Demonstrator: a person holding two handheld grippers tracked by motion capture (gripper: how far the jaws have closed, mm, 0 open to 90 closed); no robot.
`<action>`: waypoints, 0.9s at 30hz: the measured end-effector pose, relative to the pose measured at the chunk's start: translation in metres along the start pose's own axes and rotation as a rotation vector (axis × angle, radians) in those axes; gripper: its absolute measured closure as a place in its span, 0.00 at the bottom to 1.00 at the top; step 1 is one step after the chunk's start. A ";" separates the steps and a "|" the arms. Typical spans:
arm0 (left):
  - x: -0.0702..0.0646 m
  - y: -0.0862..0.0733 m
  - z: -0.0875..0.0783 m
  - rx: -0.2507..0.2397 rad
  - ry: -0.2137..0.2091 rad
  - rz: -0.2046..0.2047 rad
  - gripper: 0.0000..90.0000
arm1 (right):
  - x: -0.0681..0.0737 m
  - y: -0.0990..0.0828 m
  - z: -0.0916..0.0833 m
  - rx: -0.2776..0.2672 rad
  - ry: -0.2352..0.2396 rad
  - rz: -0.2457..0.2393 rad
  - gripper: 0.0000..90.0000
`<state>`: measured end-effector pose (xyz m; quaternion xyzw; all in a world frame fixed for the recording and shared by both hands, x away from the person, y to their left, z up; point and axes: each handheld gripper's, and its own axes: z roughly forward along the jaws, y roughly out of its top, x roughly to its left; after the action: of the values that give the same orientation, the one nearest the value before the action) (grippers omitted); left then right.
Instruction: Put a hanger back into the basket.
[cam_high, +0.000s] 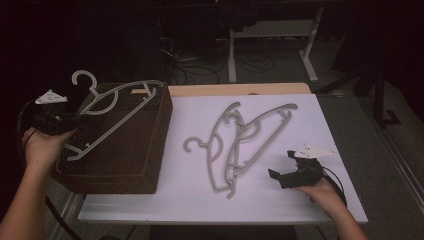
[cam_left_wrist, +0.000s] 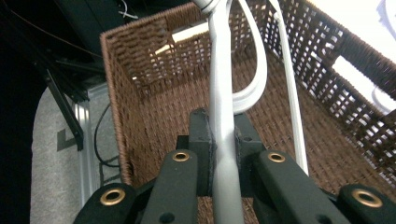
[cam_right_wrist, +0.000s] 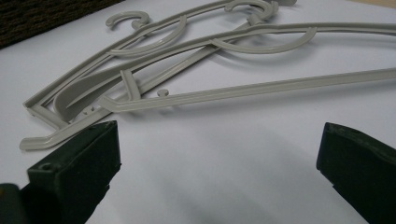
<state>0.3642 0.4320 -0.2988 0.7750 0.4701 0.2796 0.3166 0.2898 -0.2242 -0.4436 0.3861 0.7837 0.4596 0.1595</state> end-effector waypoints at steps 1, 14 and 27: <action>0.000 -0.002 0.003 0.007 -0.006 0.002 0.91 | 0.000 0.000 0.000 0.000 0.000 0.000 0.00; 0.002 -0.012 0.027 0.041 -0.008 0.005 0.91 | -0.001 0.000 -0.001 -0.005 -0.003 0.001 0.00; -0.003 -0.030 0.049 0.130 -0.036 0.001 0.90 | -0.002 0.000 0.000 -0.002 -0.007 0.001 0.00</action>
<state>0.3828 0.4286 -0.3534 0.7992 0.4810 0.2347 0.2737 0.2907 -0.2255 -0.4434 0.3880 0.7825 0.4591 0.1621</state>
